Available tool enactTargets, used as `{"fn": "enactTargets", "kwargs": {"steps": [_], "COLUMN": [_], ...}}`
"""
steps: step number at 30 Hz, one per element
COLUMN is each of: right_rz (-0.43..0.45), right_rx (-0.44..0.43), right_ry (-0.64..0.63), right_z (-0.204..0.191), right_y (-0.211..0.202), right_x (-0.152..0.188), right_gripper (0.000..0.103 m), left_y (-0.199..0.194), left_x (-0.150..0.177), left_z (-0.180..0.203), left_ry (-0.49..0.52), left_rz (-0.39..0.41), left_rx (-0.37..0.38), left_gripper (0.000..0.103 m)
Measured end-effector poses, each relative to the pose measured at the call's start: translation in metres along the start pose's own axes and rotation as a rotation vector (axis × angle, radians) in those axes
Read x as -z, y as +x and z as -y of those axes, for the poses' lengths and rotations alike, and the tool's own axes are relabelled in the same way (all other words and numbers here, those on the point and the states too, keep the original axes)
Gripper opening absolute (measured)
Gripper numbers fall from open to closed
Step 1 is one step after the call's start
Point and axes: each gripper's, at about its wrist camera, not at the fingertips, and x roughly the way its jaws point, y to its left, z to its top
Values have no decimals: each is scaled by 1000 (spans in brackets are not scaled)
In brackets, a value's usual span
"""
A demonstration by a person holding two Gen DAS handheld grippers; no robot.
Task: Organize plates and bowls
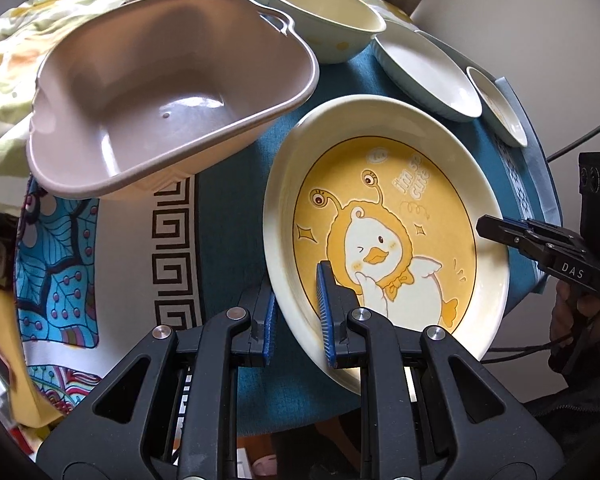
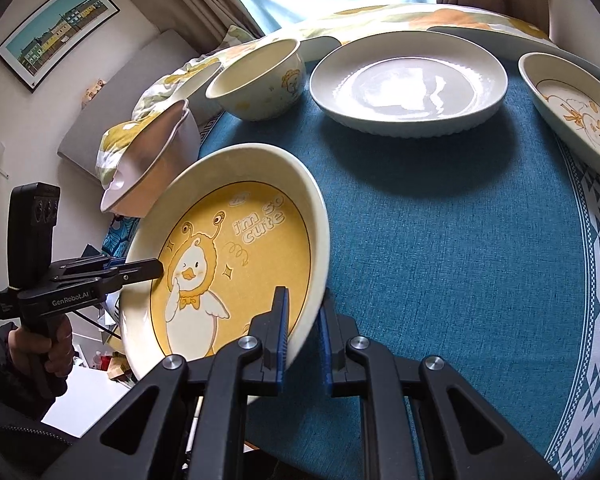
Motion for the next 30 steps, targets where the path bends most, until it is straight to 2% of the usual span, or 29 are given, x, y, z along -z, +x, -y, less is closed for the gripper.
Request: {"fn": "enactTargets", "kwargs": {"steps": [3,8,13,16,17,18,19,20,21,22,26,30], "right_rz": [0,-13,-5,4,7,9,10,11,14,18,24,58], "right_rx": [11,42,59,57,53,53,50,46,51,59,70,90], "right_ry": [5,7,13,18,21,25,29,30,31,34,48,44], "right_z": [-3,-9,-11,-12,-12,-12,-12,-12,-12,-12,-10,-17], "right_y": [1,3,4,5,5,6,6,7,7,6,-3,-35], "right_x": [0,-2,-1,0,1,1,2,2,3,4,5,-1], "right_gripper": [13,13,13,16,18,28,45,53,61,62,62,62], "left_y": [0,6,7,8,7,6,5,5,3,0,-1,-26], "left_x": [-2,-12,-16,-16,-16,-15,-15,-15,-14,-13,-9,-5], "left_z": [0,16,13,12,11,12,13,15,16,17,17,24], "left_ry": [-8,24,-14,-28,-24,-19,-14,-11,-10,-10,-20,-32], "left_rz": [-1,-7,-31,-36,-37,-35,-31,-25,-10,8,-14,2], "left_rx": [13,-30,-10,-16,-21,-27,-36,-51,-69,-67,-73,-77], "left_gripper": [15,15,15,20,23,32,42,69,82,82,82,82]}}
